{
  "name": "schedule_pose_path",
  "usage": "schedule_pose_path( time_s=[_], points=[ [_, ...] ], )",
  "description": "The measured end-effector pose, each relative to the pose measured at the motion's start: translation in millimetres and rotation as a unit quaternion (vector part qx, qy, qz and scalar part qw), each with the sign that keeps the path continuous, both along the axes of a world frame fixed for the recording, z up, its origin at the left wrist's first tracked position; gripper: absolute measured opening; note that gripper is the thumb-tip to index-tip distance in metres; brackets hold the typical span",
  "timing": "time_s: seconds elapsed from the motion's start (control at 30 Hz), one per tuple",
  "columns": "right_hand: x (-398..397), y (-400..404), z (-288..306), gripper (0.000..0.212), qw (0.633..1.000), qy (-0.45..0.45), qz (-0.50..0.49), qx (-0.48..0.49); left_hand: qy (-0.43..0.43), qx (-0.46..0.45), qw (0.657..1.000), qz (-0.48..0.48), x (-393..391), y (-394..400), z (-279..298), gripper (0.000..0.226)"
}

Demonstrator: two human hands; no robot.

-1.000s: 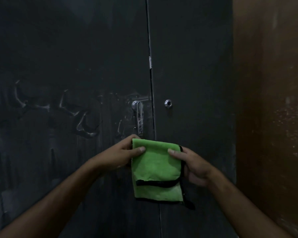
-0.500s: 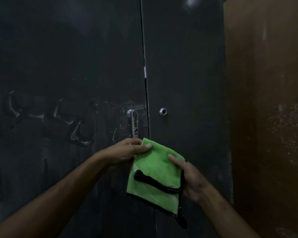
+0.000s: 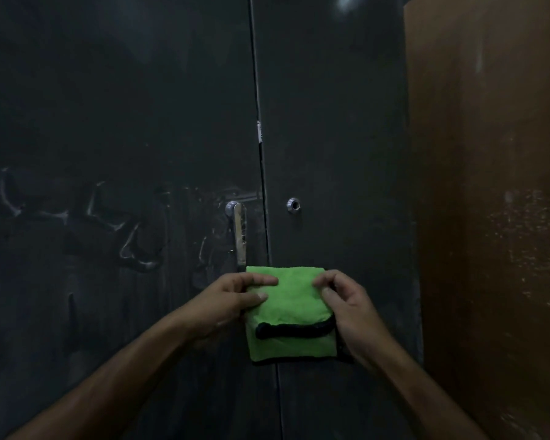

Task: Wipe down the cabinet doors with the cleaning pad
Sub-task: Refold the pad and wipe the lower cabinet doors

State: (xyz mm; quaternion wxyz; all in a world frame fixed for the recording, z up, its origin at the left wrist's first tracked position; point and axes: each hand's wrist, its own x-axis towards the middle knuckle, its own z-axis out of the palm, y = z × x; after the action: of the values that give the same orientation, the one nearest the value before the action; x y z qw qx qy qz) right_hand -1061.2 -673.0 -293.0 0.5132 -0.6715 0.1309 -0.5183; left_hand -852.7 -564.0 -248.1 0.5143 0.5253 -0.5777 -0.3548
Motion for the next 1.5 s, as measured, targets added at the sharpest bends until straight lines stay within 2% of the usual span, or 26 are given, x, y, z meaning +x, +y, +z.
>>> schedule_pose_path(
  time_s=[0.03,0.07,0.13,0.17,0.2,0.3,0.33,0.4,0.47,0.53,0.6,0.63,0.67,0.7,0.77,0.83,0.87,0.97,1.03,1.17,1.2,1.3,1.37,1.43,1.47,1.5],
  points=[
    [-1.9,-0.2,1.6,0.019,0.999,0.044,-0.001,-0.021,-0.026,0.003,1.0,-0.009,1.2,0.1,-0.1,0.046],
    [-4.0,-0.5,3.6,0.025,0.994,0.098,0.016,-0.045,-0.081,0.003,0.997,-0.006,1.1,0.9,0.5,0.063],
    [-9.6,-3.9,8.9,0.068,0.967,0.223,-0.004,-0.125,-0.248,-0.011,0.968,0.038,-1.6,5.4,5.5,0.076],
    [-10.2,-3.6,13.5,0.078,0.947,0.27,-0.046,-0.17,-0.334,-0.029,0.94,0.069,-3.9,7.7,10.4,0.073],
    [-9.2,-3.8,17.8,0.073,0.925,0.295,-0.084,-0.226,-0.416,-0.059,0.902,0.096,-4.6,8.8,15.8,0.066],
    [-8.2,-4.4,34.7,0.031,0.885,0.311,-0.161,-0.307,-0.574,-0.124,0.8,0.123,-5.4,12.1,39.2,0.034],
    [-8.4,-6.2,40.4,0.028,0.871,0.327,-0.183,-0.317,-0.607,-0.128,0.774,0.126,-7.9,14.5,46.7,0.024],
    [-6.9,-8.5,49.1,0.034,0.836,0.356,-0.242,-0.34,-0.653,-0.139,0.731,0.142,-13.1,14.1,58.6,0.018],
    [1.4,-2.5,50.8,0.05,0.827,0.298,-0.281,-0.384,-0.657,-0.157,0.72,0.158,-20.3,10.1,69.3,0.021],
    [15.9,6.7,48.4,0.056,0.855,0.169,-0.251,-0.421,-0.594,-0.182,0.769,0.15,-24.0,3.8,80.0,0.018],
    [28.2,6.2,42.1,0.043,0.867,0.084,-0.234,-0.431,-0.488,-0.214,0.834,0.14,-23.1,-1.6,91.1,0.033],
    [32.7,2.0,40.7,0.037,0.871,0.064,-0.236,-0.426,-0.441,-0.229,0.856,0.145,-20.5,-3.6,95.1,0.043],
    [36.9,-3.8,40.4,0.032,0.875,0.052,-0.239,-0.417,-0.42,-0.248,0.858,0.159,-16.5,-6.5,97.5,0.05],
    [42.0,-11.4,41.2,0.029,0.879,0.038,-0.245,-0.407,-0.434,-0.27,0.839,0.184,-11.5,-10.4,98.0,0.054],
    [53.9,-26.3,45.5,0.028,0.89,-0.025,-0.277,-0.361,-0.496,-0.332,0.762,0.251,1.0,-18.1,96.0,0.05],
    [63.6,-40.7,56.2,0.029,0.9,-0.115,-0.322,-0.271,-0.537,-0.376,0.687,0.314,14.8,-21.9,94.8,0.043],
    [66.8,-48.6,63.6,0.034,0.904,-0.144,-0.335,-0.223,-0.55,-0.378,0.666,0.333,21.4,-23.4,93.9,0.044],
    [78.8,-76.3,84.7,0.056,0.923,-0.139,-0.335,-0.131,-0.586,-0.34,0.649,0.346,36.2,-31.7,88.4,0.056],
    [87.9,-92.3,94.3,0.056,0.919,-0.118,-0.352,-0.135,-0.607,-0.33,0.634,0.348,40.8,-38.6,82.3,0.058],
    [106.1,-111.5,115.1,0.044,0.845,-0.021,-0.5,-0.188,-0.619,-0.345,0.609,0.357,47.4,-48.1,75.0,0.055],
    [113.5,-109.6,121.8,0.04,0.841,-0.017,-0.506,-0.193,-0.621,-0.348,0.603,0.359,48.7,-49.3,73.7,0.053],
    [135.9,-99.8,117.6,0.049,0.827,-0.023,-0.472,-0.305,-0.624,-0.36,0.59,0.365,49.0,-51.0,71.8,0.05],
    [129.5,-102.6,88.5,0.058,0.791,-0.002,-0.431,-0.433,-0.625,-0.362,0.584,0.369,46.4,-51.2,71.6,0.048],
    [107.9,-115.7,46.5,0.065,0.731,0.051,-0.394,-0.554,-0.629,-0.361,0.581,0.37,45.3,-51.3,72.0,0.048],
    [94.4,-125.0,28.7,0.068,0.713,0.081,-0.387,-0.579,-0.63,-0.362,0.579,0.37,45.6,-51.6,72.7,0.048],
    [81.7,-136.5,18.7,0.068,0.717,0.096,-0.394,-0.567,-0.631,-0.364,0.576,0.372,46.2,-51.8,73.1,0.048]
  ],
)
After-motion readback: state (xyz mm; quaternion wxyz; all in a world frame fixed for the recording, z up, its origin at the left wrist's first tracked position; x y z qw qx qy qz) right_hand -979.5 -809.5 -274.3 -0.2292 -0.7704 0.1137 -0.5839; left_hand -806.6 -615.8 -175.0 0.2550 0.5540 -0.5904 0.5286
